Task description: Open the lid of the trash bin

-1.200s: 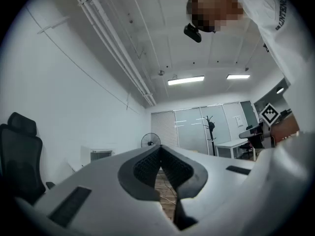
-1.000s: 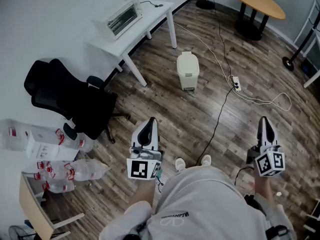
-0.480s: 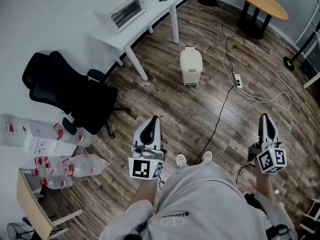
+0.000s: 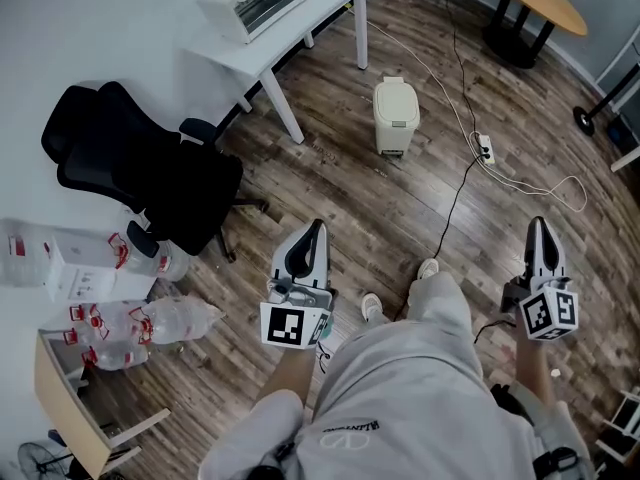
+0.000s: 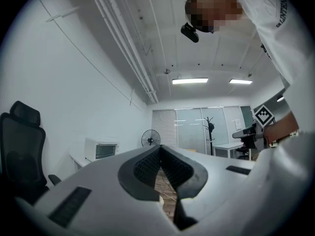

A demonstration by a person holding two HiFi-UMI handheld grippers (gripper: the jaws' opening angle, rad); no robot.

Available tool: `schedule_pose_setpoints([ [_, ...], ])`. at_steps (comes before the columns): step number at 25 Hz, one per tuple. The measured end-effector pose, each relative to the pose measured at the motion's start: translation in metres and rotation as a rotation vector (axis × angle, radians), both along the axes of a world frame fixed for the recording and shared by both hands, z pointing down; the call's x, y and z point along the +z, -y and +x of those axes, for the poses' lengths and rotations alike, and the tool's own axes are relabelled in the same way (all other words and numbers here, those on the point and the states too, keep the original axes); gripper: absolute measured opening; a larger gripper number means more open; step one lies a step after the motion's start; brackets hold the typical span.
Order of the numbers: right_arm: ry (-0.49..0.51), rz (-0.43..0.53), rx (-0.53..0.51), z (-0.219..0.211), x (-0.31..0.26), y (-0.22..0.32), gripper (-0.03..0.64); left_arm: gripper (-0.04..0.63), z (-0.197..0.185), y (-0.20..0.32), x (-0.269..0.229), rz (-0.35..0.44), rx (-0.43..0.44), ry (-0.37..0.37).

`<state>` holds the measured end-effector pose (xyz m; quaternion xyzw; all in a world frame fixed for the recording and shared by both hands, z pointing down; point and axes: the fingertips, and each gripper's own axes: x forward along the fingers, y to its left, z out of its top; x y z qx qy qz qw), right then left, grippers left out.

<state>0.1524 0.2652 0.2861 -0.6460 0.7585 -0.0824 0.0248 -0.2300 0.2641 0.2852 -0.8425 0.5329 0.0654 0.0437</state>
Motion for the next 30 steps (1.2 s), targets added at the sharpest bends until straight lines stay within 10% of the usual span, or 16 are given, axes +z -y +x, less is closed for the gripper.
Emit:
schedule_pose_setpoints([
  [30,0.097,-0.147,-0.271,0.046,0.065,0.247,0.017,0.0,0.127,0.218,-0.003,-0.046,-0.032,0.074],
])
